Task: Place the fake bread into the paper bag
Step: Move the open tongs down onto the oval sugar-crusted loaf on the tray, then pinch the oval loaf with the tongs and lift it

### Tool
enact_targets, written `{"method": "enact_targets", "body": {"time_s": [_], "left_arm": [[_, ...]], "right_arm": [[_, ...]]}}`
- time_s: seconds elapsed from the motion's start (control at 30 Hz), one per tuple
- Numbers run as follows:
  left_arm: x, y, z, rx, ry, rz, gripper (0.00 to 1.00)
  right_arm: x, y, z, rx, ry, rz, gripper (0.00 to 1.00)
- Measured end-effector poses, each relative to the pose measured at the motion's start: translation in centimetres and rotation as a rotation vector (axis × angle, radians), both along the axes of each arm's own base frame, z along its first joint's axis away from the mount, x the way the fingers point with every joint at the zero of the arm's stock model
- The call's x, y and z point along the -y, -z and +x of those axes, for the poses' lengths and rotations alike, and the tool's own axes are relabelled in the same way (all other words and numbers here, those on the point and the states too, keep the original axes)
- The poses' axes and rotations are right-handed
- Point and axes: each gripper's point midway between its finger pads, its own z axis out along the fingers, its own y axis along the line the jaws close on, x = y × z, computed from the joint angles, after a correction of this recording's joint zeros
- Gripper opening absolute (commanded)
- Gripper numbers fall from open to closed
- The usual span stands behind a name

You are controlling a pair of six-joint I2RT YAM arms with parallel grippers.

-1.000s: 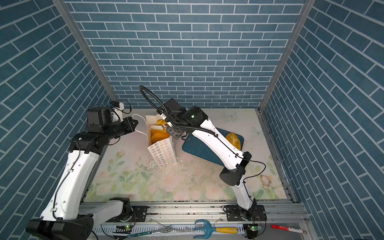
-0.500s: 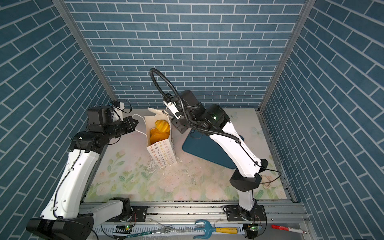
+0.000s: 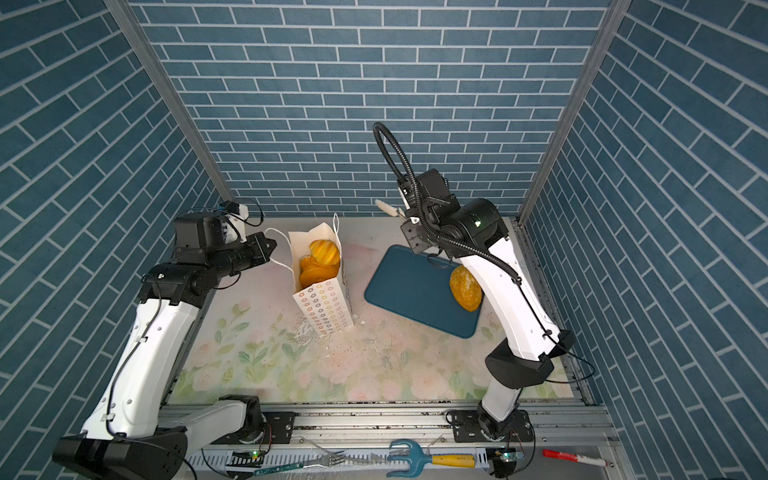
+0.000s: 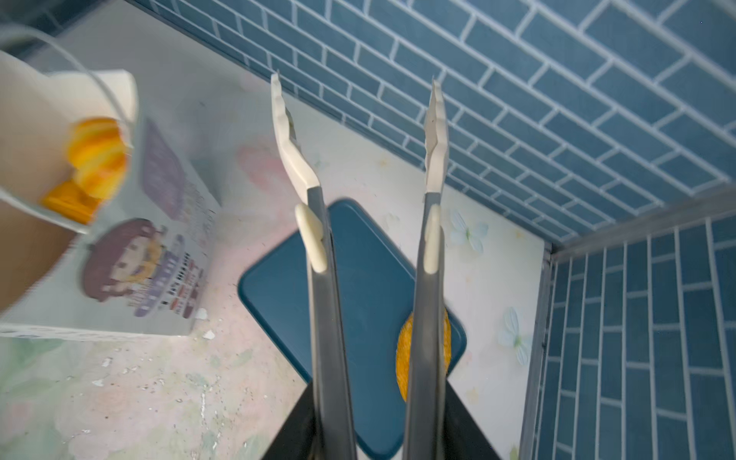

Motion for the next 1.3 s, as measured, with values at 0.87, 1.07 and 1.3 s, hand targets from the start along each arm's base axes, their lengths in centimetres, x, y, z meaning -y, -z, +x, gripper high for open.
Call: {"method": "enact_targets", "body": {"time_s": [0.87, 1.07, 1.3], "left_arm": [[0.0, 0.0, 0.0, -0.001, -0.001, 0.001, 0.0], [-0.1, 0.2, 0.1, -0.006, -0.003, 0.003, 0.0], [-0.1, 0.3, 0.2, -0.008, -0.003, 0.003, 0.0]], "right_arm": [[14.1, 20.3, -1.4, -0.518, 0.465, 0.069, 0.47], [14.3, 22.4, -1.0, -0.567, 0.474, 0.062, 0.47], [14.1, 23.8, -0.7, -0.599, 0.461, 0.053, 0.45]]}}
